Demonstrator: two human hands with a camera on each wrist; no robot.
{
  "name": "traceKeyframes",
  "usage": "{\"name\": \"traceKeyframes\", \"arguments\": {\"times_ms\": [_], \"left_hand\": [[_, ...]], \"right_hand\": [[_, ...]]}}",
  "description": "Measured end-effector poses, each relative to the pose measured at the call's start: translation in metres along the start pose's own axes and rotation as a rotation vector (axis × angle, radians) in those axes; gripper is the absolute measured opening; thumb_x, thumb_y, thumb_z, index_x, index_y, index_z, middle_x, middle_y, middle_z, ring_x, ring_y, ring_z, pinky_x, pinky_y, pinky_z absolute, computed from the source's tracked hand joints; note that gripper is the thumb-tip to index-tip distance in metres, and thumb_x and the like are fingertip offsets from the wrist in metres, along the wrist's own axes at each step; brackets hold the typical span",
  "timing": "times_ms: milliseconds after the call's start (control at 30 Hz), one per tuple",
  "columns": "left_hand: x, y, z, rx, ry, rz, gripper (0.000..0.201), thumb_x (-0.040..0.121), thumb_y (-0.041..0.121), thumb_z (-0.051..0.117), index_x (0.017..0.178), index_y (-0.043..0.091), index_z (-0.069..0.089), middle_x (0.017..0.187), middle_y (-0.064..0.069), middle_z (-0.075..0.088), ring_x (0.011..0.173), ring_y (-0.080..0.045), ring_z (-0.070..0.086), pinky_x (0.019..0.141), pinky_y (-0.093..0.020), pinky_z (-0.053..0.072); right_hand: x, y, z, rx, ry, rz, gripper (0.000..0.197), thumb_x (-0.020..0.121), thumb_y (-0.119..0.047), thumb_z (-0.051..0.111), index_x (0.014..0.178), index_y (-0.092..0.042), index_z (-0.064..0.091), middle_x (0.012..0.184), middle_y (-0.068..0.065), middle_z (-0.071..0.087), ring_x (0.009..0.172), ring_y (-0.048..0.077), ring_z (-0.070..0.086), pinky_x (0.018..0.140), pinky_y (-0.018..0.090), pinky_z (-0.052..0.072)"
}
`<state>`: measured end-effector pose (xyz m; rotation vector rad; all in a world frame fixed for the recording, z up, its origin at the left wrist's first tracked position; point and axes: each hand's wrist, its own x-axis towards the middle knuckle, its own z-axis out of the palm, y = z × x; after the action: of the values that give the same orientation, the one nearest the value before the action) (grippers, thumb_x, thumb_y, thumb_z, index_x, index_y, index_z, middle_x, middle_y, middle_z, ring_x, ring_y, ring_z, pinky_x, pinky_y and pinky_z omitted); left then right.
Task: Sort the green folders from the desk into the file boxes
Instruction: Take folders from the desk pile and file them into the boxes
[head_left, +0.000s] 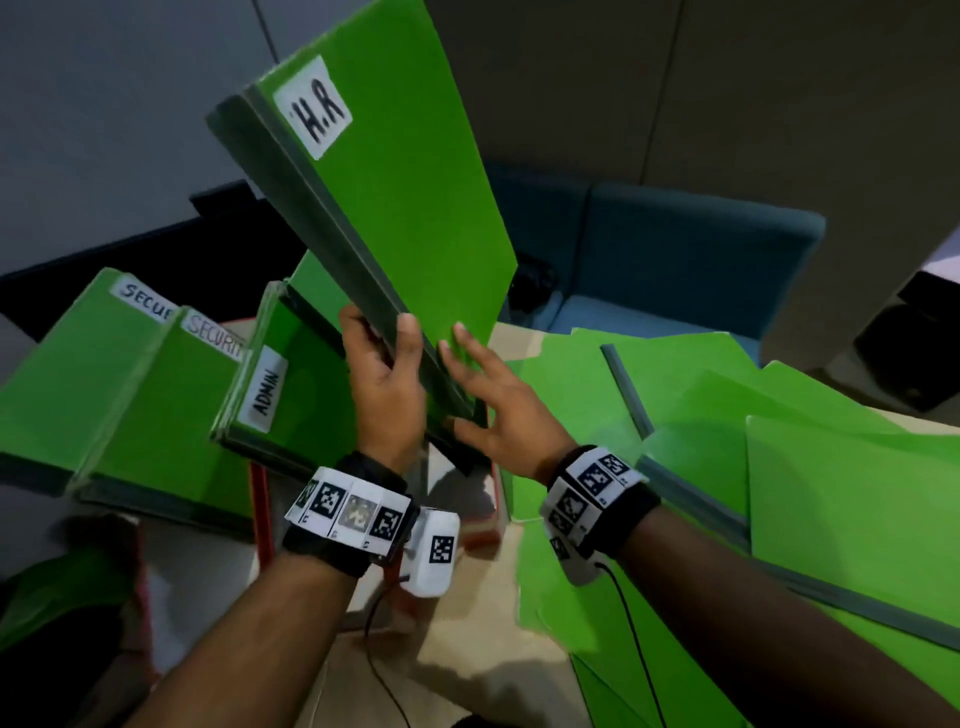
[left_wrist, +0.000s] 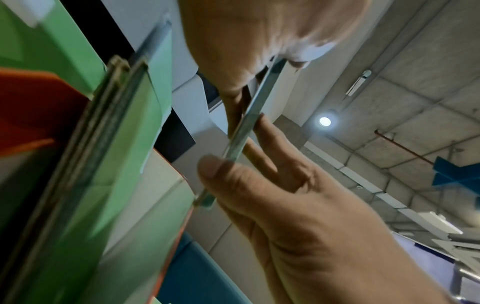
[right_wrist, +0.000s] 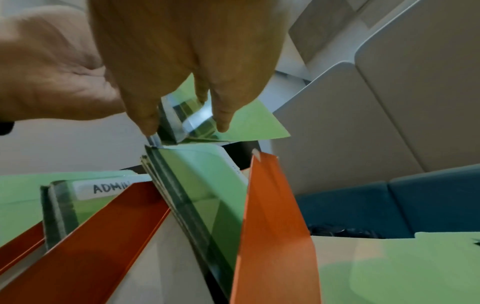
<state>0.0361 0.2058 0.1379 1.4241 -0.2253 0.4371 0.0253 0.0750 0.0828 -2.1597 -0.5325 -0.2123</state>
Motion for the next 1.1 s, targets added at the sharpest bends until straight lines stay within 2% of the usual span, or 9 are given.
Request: {"name": "traceKeyframes", "arguments": {"times_ms": [133, 233, 300, 433, 567, 700, 867, 1000, 1100], "left_hand": [[0.008, 0.001, -0.023, 0.105, 0.111, 0.001, 0.043, 0.096, 0.018, 0.058, 0.13, 0.032, 0.034, 0.111, 0.012, 0.054, 0.098, 0.013, 0.055, 0.086, -0.009, 0.042], [0.017, -0.005, -0.038, 0.211, 0.113, -0.052, 0.044, 0.092, 0.013, 0.063, 0.128, 0.024, 0.039, 0.1, 0.013, 0.055, 0.089, 0.015, 0.055, 0.084, -0.011, 0.043], [0.021, -0.005, -0.046, 0.305, 0.118, -0.089, 0.046, 0.089, 0.012, 0.064, 0.126, 0.023, 0.041, 0.099, 0.008, 0.054, 0.09, 0.005, 0.057, 0.087, -0.022, 0.048], [0.035, 0.0, -0.06, 0.318, 0.18, -0.14, 0.078, 0.091, 0.01, 0.063, 0.151, 0.02, 0.015, 0.133, 0.009, 0.039, 0.117, -0.007, 0.047, 0.093, -0.009, 0.045], [0.054, 0.006, -0.076, 0.356, 0.198, -0.004, 0.086, 0.086, -0.007, 0.057, 0.152, 0.028, 0.015, 0.154, 0.007, 0.026, 0.138, -0.008, 0.031, 0.107, -0.034, 0.044], [0.054, 0.001, -0.077, 0.546, 0.095, -0.012, 0.068, 0.083, -0.005, 0.063, 0.14, 0.023, 0.04, 0.143, 0.003, 0.041, 0.12, 0.001, 0.044, 0.1, -0.013, 0.042], [0.033, -0.023, -0.074, 0.881, 0.028, -0.17, 0.038, 0.087, 0.014, 0.066, 0.122, 0.026, 0.058, 0.131, 0.007, 0.046, 0.129, -0.014, 0.038, 0.116, -0.042, 0.028], [0.022, -0.022, -0.061, 1.116, 0.022, -0.1, 0.05, 0.083, 0.02, 0.069, 0.129, 0.028, 0.053, 0.142, 0.001, 0.035, 0.135, -0.022, 0.023, 0.113, -0.042, 0.016], [0.013, -0.017, -0.041, 1.026, -0.013, 0.071, 0.052, 0.08, 0.017, 0.068, 0.13, 0.024, 0.054, 0.141, -0.004, 0.035, 0.133, -0.025, 0.026, 0.106, -0.035, 0.017]], "right_hand": [[0.012, 0.005, 0.026, -0.006, -0.044, -0.034, 0.08, 0.084, -0.004, 0.065, 0.149, -0.027, 0.025, 0.158, -0.006, 0.018, 0.142, 0.009, 0.025, 0.109, 0.008, 0.021], [0.02, 0.011, 0.042, -0.032, -0.005, -0.027, 0.075, 0.082, 0.002, 0.063, 0.147, -0.021, 0.033, 0.149, 0.0, 0.04, 0.134, 0.014, 0.041, 0.112, 0.022, 0.029], [0.023, 0.012, 0.052, -0.062, -0.041, 0.0, 0.071, 0.081, 0.005, 0.059, 0.145, -0.017, 0.037, 0.139, 0.005, 0.051, 0.126, 0.02, 0.05, 0.109, 0.025, 0.035], [0.025, 0.02, 0.07, -0.182, -0.175, 0.111, 0.07, 0.084, 0.006, 0.048, 0.146, -0.022, 0.035, 0.14, 0.006, 0.051, 0.124, 0.026, 0.052, 0.103, 0.041, 0.044], [0.026, 0.023, 0.074, -0.329, -0.264, 0.223, 0.073, 0.086, 0.006, 0.05, 0.149, -0.025, 0.027, 0.139, 0.006, 0.051, 0.116, 0.029, 0.056, 0.095, 0.04, 0.049], [0.033, 0.023, 0.074, -0.303, -0.2, 0.322, 0.059, 0.089, -0.008, 0.054, 0.143, -0.021, 0.034, 0.126, 0.011, 0.058, 0.107, 0.032, 0.061, 0.09, 0.043, 0.051], [0.035, 0.021, 0.078, -0.31, -0.234, 0.37, 0.056, 0.093, -0.016, 0.055, 0.144, -0.018, 0.031, 0.12, 0.016, 0.062, 0.103, 0.033, 0.062, 0.088, 0.043, 0.052], [0.031, 0.024, 0.075, -0.249, -0.26, 0.39, 0.055, 0.09, -0.015, 0.053, 0.142, -0.019, 0.035, 0.119, 0.016, 0.062, 0.104, 0.034, 0.062, 0.088, 0.045, 0.052], [0.025, 0.02, 0.056, -0.208, -0.152, 0.302, 0.046, 0.084, -0.007, 0.054, 0.129, -0.014, 0.053, 0.118, 0.012, 0.064, 0.105, 0.026, 0.06, 0.091, 0.03, 0.048]]}}
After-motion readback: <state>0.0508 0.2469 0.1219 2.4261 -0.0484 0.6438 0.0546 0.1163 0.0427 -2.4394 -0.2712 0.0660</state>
